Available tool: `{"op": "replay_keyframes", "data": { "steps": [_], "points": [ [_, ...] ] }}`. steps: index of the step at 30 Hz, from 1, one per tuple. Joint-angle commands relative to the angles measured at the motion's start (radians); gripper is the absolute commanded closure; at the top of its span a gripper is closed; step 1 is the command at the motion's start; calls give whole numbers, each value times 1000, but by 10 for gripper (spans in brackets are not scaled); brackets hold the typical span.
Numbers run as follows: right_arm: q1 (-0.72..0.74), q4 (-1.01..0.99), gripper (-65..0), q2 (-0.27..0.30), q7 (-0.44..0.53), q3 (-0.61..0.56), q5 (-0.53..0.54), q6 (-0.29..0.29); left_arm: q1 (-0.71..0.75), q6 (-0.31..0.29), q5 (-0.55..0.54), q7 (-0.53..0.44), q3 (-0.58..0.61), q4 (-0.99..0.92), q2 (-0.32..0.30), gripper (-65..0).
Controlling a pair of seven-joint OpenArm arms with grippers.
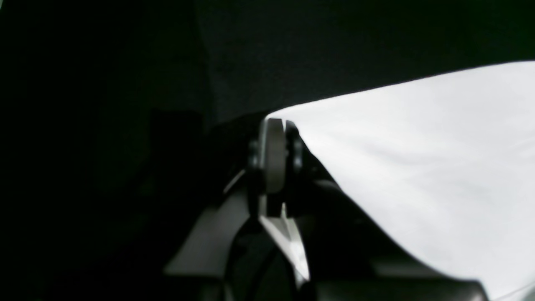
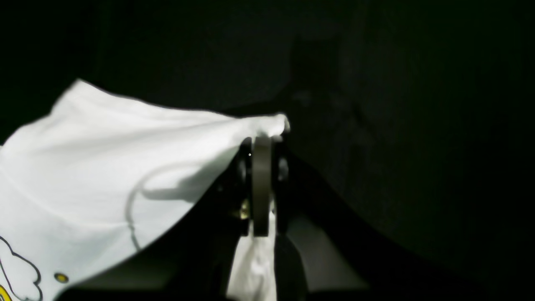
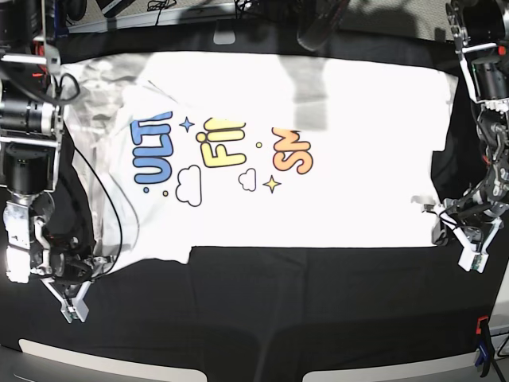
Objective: Layout the t-shirt on the table in an organized manner, then fold the t-shirt properly
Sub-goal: 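Lift the hem with both grippers and fold it over onto the collar half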
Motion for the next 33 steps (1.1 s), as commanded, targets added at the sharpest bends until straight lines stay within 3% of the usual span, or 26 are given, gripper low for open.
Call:
{"op": "replay_keyframes", "data": {
  "steps": [1, 2, 3, 8, 14, 19, 25, 29, 33],
  "points": [
    [35, 20, 0, 11, 18, 5, 29, 52, -24, 5, -16, -16, -6, 16, -16, 0],
    [31, 25, 0, 10, 18, 5, 39, 101, -24, 4, -16, -6, -6, 16, -17, 0],
    [21, 37, 0, 11, 18, 5, 60, 107, -24, 4, -16, 2, -6, 19, -17, 0],
    [-89, 203, 0, 11, 10, 5, 135, 105, 30, 4, -32, 0, -6, 91, -17, 0],
    [-269, 460, 0, 11, -46, 31, 140, 87, 232, 21, -31, 4, -6, 356, -15, 0],
    [-454, 666, 0, 11, -101, 174, 218, 89, 389, 109, -27, 37, -7, 527, -17, 0],
    [-682, 882, 0, 3, -147, 378, 298, 120, 530, 109, -21, 38, -7, 616, -17, 0],
    [-800, 941, 0, 3, -147, 457, 374, 120, 578, 109, 82, 37, -10, 625, -17, 0],
    [-880, 946, 0, 3, -146, 499, 391, 120, 594, 109, 108, 47, -35, 625, -17, 0]
  ]
}}
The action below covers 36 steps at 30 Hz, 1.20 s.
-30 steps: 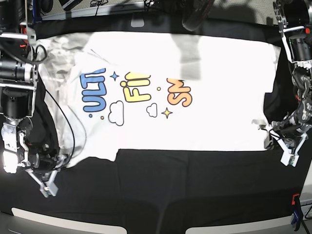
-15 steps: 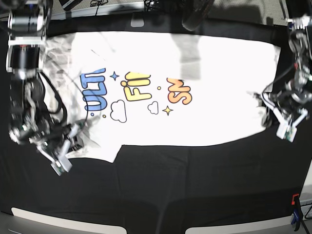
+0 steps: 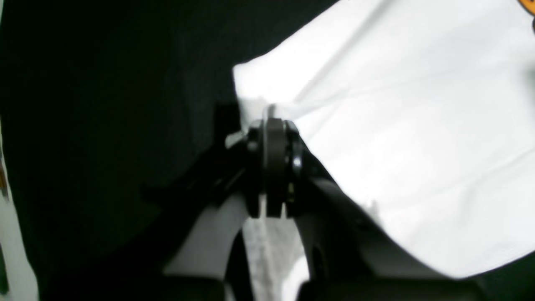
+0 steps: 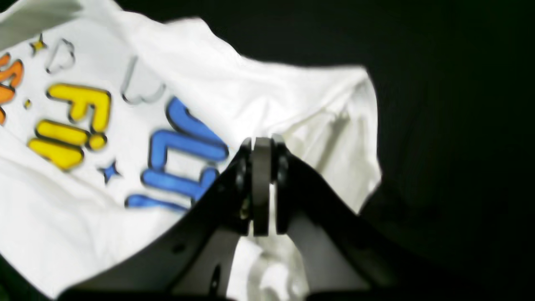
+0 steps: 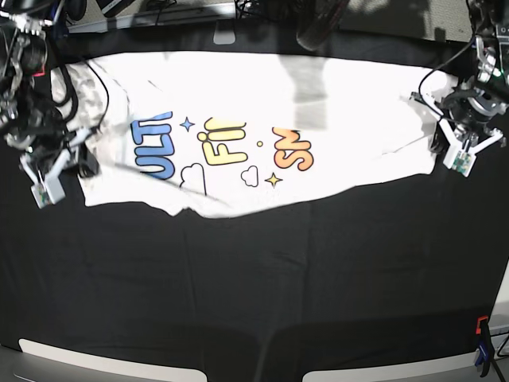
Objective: Layout the t-shirt on the table in an organized manner, then fold the t-shirt properly
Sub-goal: 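Lift the hem with both grippers and fold it over onto the collar half, then release the folded hem and raise both grippers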
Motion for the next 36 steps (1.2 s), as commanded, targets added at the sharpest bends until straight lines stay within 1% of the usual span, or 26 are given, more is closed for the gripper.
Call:
{"op": "replay_keyframes", "data": {
  "steps": [1, 5, 9, 13, 19, 22, 26, 32, 36],
  "points": [
    [-4, 18, 0, 19, 21, 18, 21, 6, -5, 5, -5, -13, -19, 20, -14, 0],
    [-54, 18, 0, 19, 35, 37, 21, 6, -5, 4, -5, -9, -68, 20, -14, 0],
    [-68, 18, 0, 19, 33, 37, 21, 6, -5, 4, -6, -7, -133, 19, -14, 0],
    [-68, 18, 0, 19, 33, 37, 21, 6, -5, 2, -42, 8, -173, 20, -14, 0],
    [-68, 19, 0, 19, 16, 38, 22, 6, -2, -34, -130, 55, -173, 20, -14, 0],
    [-68, 21, 0, 20, 7, 38, 21, 6, 1, -37, -138, 80, -173, 20, -14, 0],
    [-69, 21, 0, 19, -22, 38, 21, 6, 42, -57, -139, 78, -173, 31, -14, 0],
    [-68, 21, 0, 21, -37, 38, 21, 6, 148, -60, -167, 70, -173, 76, -14, 0],
    [-68, 27, 0, 22, -60, 58, 21, 6, 160, -60, -164, 70, -173, 84, -14, 0]
  ]
}}
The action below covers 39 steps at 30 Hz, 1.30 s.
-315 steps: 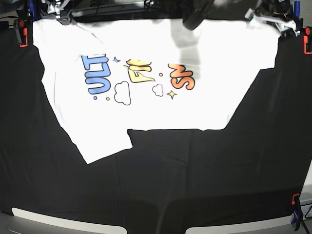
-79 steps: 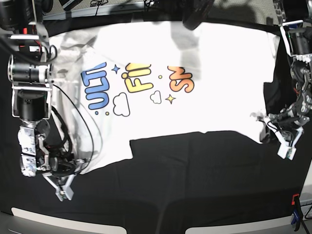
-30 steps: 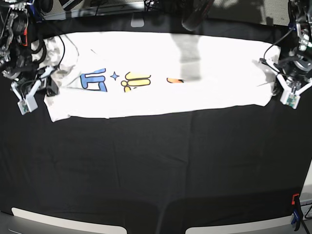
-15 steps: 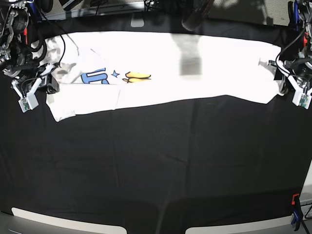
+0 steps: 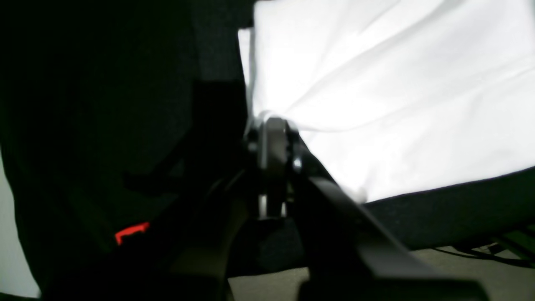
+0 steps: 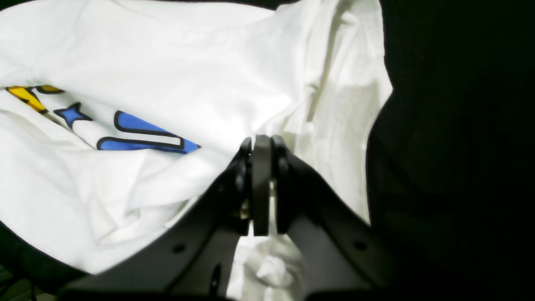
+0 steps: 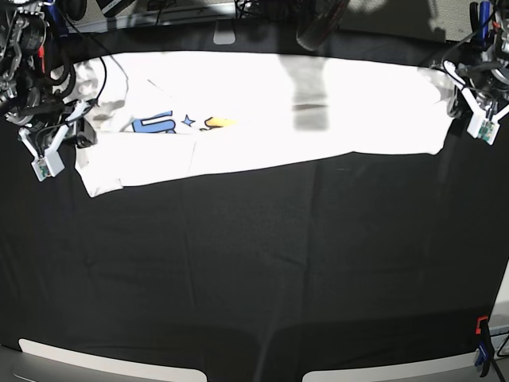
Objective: Layout the t-shirt on the table in an organized manner, then fold the t-shirt properly
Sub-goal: 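Release the folded hem and raise both grippers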
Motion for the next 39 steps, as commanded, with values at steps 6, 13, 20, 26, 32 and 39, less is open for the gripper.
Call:
{"op": "replay_keyframes", "data": {
  "steps": [6, 13, 20, 26, 32, 39],
  "points": [
    [8, 82, 0, 19, -23, 121, 23, 6, -5, 1, -6, -17, -8, 21, -14, 0],
    [8, 93, 0, 7, -128, 159, 167, 6, -4, 1, -69, 0, -8, 21, -11, 0],
    [-42, 93, 0, -6, -138, 161, 160, 6, -2, 1, -87, 45, -8, 21, -11, 0],
    [-88, 93, -62, -6, -138, 161, 156, 6, -2, 1, -88, 44, -8, 21, -11, -115],
    [-92, 93, -284, -21, -138, 161, 63, 6, -2, 1, -100, 120, -7, 21, -11, -361],
    [-91, 93, -284, -31, -138, 161, 32, 6, -2, 1, -139, 277, -7, 21, -12, -361]
  ]
}}
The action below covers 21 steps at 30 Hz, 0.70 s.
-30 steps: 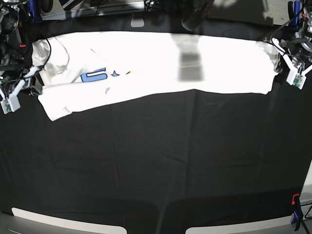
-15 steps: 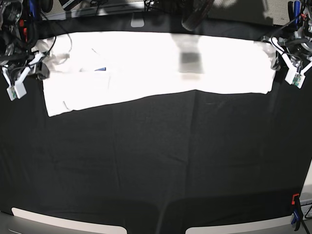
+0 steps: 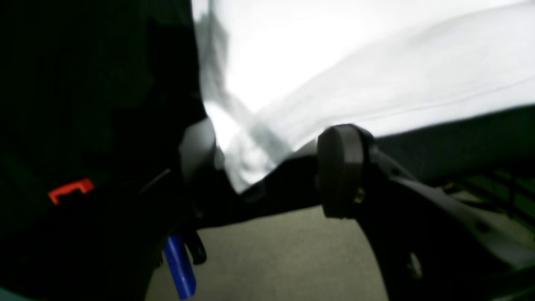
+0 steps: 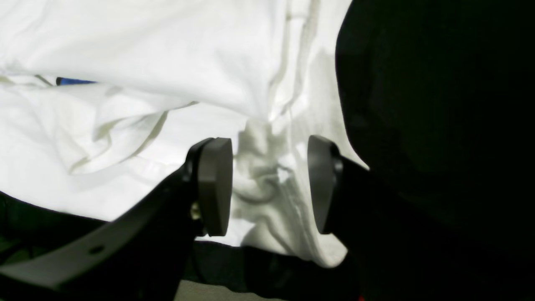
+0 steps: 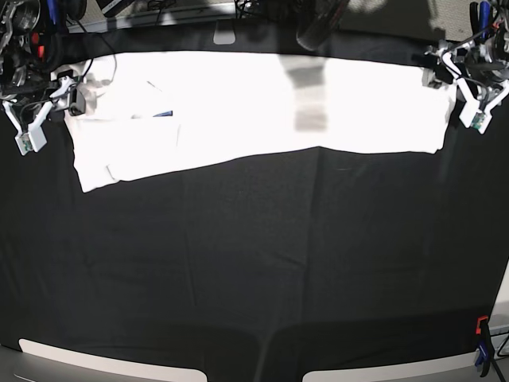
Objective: Layout the t-shirt on the table in an organized manner, then fold the t-shirt properly
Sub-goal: 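Release the folded hem and raise both grippers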
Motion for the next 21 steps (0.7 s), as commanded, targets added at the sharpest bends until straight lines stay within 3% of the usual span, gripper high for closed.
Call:
{"op": "replay_keyframes", "data": {
  "steps": [1, 7, 10, 13, 15, 18, 20, 21],
  "points": [
    [5, 18, -284, 16, 11, 9, 8, 6, 1, 0, -3, -3, -7, 19, -14, -361],
    [5, 18, -284, 17, 11, 9, 52, 6, 0, 1, -3, 98, -7, 19, -28, -361],
    [5, 18, -284, 17, 11, 10, 131, 6, 1, 1, -3, 196, -7, 19, -71, -361],
    [6, 22, -284, 18, 11, 10, 196, 6, 0, 34, 26, 212, -8, 19, -133, -361],
    [8, 25, -284, 22, 15, 10, 230, 6, 0, 103, 98, 152, -7, 19, -166, -361],
    [8, 26, -284, 32, 42, 10, 305, 6, 0, 241, 150, -72, -7, 19, -202, -361],
    [8, 26, -284, 34, 44, 10, 359, 6, -6, 259, 95, -225, -7, 18, -209, -361],
    [8, 27, -284, 32, 43, 10, 374, 6, -14, 258, 42, -249, -7, 18, -210, -361]
  ]
}}
